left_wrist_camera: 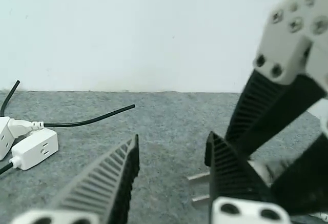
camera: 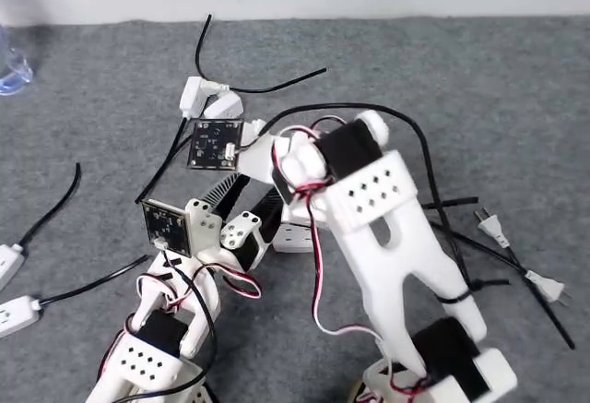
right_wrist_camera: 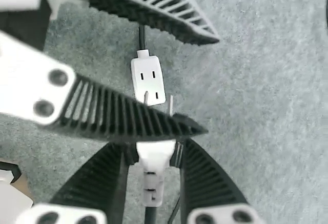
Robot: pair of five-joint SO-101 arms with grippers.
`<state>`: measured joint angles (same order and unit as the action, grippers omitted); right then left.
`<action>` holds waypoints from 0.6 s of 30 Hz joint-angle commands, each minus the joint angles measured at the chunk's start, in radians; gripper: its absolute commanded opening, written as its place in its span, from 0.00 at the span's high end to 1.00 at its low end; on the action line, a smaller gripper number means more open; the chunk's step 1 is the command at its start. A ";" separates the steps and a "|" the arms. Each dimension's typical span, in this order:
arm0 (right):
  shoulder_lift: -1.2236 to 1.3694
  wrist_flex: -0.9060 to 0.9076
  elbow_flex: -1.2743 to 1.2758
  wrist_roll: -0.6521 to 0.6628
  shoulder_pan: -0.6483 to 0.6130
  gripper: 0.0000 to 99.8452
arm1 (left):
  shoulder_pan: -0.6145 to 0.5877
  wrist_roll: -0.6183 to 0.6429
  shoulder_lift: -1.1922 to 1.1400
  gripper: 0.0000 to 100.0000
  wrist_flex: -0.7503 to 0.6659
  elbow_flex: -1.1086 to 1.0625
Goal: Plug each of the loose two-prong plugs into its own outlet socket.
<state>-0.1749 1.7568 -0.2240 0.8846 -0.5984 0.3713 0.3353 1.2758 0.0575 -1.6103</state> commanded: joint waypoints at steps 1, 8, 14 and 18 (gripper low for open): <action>-0.117 0.044 -0.023 -0.011 -0.015 0.99 | 0.031 -0.002 -0.005 0.80 0.032 -0.013; -0.134 0.044 -0.028 -0.012 -0.013 0.99 | 0.035 -0.002 -0.005 0.80 0.032 -0.013; -0.124 0.041 -0.028 -0.012 -0.013 0.99 | 0.035 -0.002 -0.005 0.80 0.032 -0.012; -0.117 0.036 -0.025 -0.012 -0.013 0.99 | 0.032 -0.003 -0.005 0.80 0.032 -0.010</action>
<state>-0.2363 1.7568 -0.2225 0.8846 -0.5984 0.3775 0.3353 1.2758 0.0591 -1.6195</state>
